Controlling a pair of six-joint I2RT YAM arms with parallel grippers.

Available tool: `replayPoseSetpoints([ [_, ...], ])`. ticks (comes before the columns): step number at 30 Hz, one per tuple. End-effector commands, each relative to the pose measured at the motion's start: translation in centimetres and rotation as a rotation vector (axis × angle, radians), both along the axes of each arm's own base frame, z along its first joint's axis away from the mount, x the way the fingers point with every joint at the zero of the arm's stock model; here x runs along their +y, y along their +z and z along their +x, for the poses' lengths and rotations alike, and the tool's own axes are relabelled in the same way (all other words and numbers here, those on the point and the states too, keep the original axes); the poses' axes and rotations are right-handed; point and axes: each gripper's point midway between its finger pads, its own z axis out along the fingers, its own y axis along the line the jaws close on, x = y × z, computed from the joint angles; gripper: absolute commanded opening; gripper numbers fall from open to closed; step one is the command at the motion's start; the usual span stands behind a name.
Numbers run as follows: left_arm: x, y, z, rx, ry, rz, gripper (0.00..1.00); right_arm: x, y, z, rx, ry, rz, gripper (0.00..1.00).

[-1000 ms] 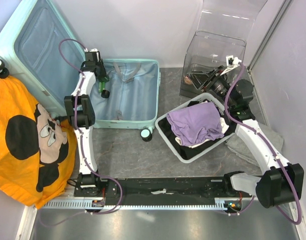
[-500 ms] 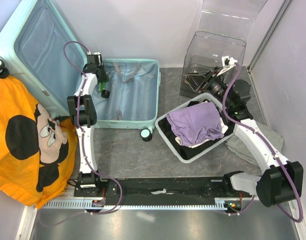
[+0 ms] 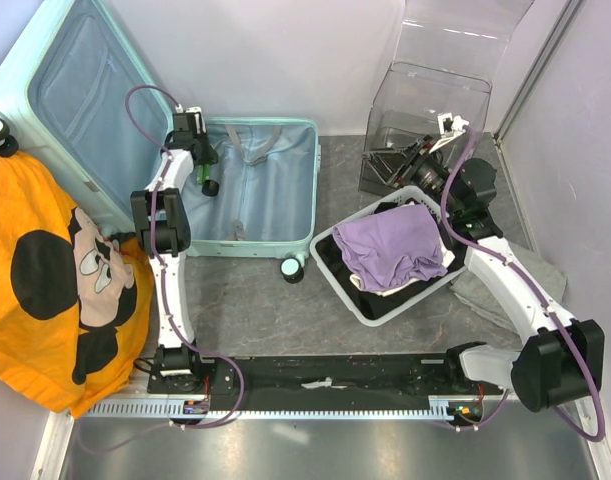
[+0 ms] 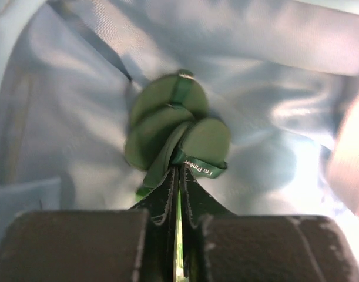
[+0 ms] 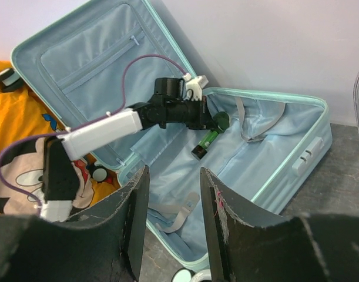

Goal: Open, take out, and arrange the luggage
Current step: Pick up the personal item from the luggage.

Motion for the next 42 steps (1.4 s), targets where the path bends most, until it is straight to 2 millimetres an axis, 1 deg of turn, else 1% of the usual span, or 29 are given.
replayPoseSetpoints([
  [1, -2.0, 8.1, 0.2, -0.176, -0.088, -0.047, 0.02, -0.2, 0.6, 0.4, -0.037, -0.031, -0.026, 0.47],
  [2, -2.4, 9.2, 0.3, -0.21, -0.098, -0.056, 0.02, -0.3, 0.4, 0.6, -0.03, -0.04, -0.033, 0.47],
  [3, -2.6, 8.8, -0.3, -0.205, -0.097, -0.066, 0.02, -0.3, 0.3, 0.6, -0.033, -0.045, -0.04, 0.47],
  [4, -2.8, 11.3, -0.7, -0.251, -0.095, -0.078, 0.01, -0.3, 0.2, 0.8, -0.028, -0.05, -0.043, 0.47],
  [6, -3.1, 12.3, -1.5, -0.293, -0.099, -0.098, 0.01, -0.3, -0.1, 0.9, -0.02, -0.055, -0.047, 0.47],
  [7, -3.3, 14.7, -2.1, -0.34, -0.09, -0.116, 0.02, -0.2, -0.2, 1.0, -0.019, -0.053, -0.048, 0.47],
  [8, -3.5, 15.8, -2.6, -0.366, -0.095, -0.129, 0.02, -0.3, -0.3, 1.2, -0.015, -0.056, -0.048, 0.47],
  [9, -3.8, 15.4, -3.2, -0.373, -0.096, -0.144, 0.01, -0.1, -0.3, 1.1, -0.015, -0.052, -0.049, 0.47],
  [10, -4.0, 16.0, -3.7, -0.391, -0.085, -0.171, 0.01, 0.0, -0.6, 1.3, -0.01, -0.05, -0.052, 0.47],
  [11, -4.5, 18.5, -4.6, -0.436, -0.099, -0.188, 0.01, 0.2, -0.7, 1.4, -0.006, -0.046, -0.053, 0.47],
  [12, -4.8, 17.4, -5.6, -0.415, -0.098, -0.21, 0.02, 0.4, -0.8, 1.5, -0.003, -0.042, -0.054, 0.47],
  [13, -5.2, 18.5, -6.1, -0.447, -0.097, -0.244, 0.02, 0.5, -1.1, 1.7, 0.003, -0.039, -0.058, 0.47],
  [14, -5.9, 20.3, -7.2, -0.478, -0.118, -0.273, 0.01, 0.8, -1.4, 1.8, 0.01, -0.033, -0.06, 0.47],
  [15, -6.3, 19.1, -8.4, -0.457, -0.12, -0.301, 0.01, 1.3, -1.6, 1.8, 0.015, -0.02, -0.064, 0.47],
  [17, -8.1, 19.9, -9.9, -0.466, -0.173, -0.391, 0.01, 2.0, -2.2, 2.2, 0.033, -0.001, -0.071, 0.47],
  [18, -8.9, 20.2, -11.4, -0.46, -0.196, -0.423, 0.01, 2.7, -2.5, 2.1, 0.042, 0.018, -0.075, 0.47],
  [19, -10.0, 20.3, -12.3, -0.444, -0.217, -0.474, 0.02, 3.3, -2.9, 2.3, 0.05, 0.035, -0.081, 0.47],
  [23, -14.6, 21.2, -18.1, -0.376, -0.372, -0.633, 0.02, 5.8, -4.3, 2.1, 0.075, 0.088, -0.122, 0.49],
  [24, -15.0, 21.4, -20.0, -0.372, -0.387, -0.649, 0.02, 6.8, -4.4, 1.7, 0.068, 0.109, -0.135, 0.49],
  [25, -17.3, 21.6, -21.6, -0.354, -0.446, -0.669, 0.01, 7.3, -4.5, 1.8, 0.07, 0.117, -0.142, 0.5],
  [26, -18.3, 21.8, -22.8, -0.339, -0.487, -0.682, 0.01, 7.8, -4.9, 1.6, 0.08, 0.13, -0.155, 0.5],
  [27, -18.8, 21.3, -24.0, -0.296, -0.495, -0.692, 0.01, 8.7, -5.1, 1.3, 0.076, 0.149, -0.168, 0.5],
  [28, -20.0, 22.3, -25.3, -0.297, -0.534, -0.694, 0.02, 9.2, -5.3, 1.4, 0.08, 0.158, -0.175, 0.5],
  [29, -20.8, 22.7, -26.4, -0.282, -0.577, -0.707, 0.02, 9.6, -5.6, 1.4, 0.088, 0.163, -0.183, 0.52],
  [31, -21.7, 24.1, -28.0, -0.277, -0.625, -0.715, 0.02, 10.5, -6.0, 1.3, 0.1, 0.191, -0.186, 0.54],
  [33, -22.1, 24.9, -28.8, -0.273, -0.663, -0.703, 0.02, 11.2, -6.4, 0.8, 0.111, 0.236, -0.18, 0.59],
  [34, -22.0, 24.4, -29.3, -0.251, -0.67, -0.683, 0.02, 11.5, -6.8, 0.9, 0.128, 0.243, -0.175, 0.61],
  [37, -22.1, 24.5, -29.9, -0.257, -0.707, -0.666, 0.02, 11.9, -7.6, 0.8, 0.152, 0.27, -0.165, 0.67],
  [42, -22.6, 23.5, -30.1, -0.238, -0.743, -0.688, 0.02, 12.4, -7.1, 0.4, 0.159, 0.304, -0.117, 0.71],
])
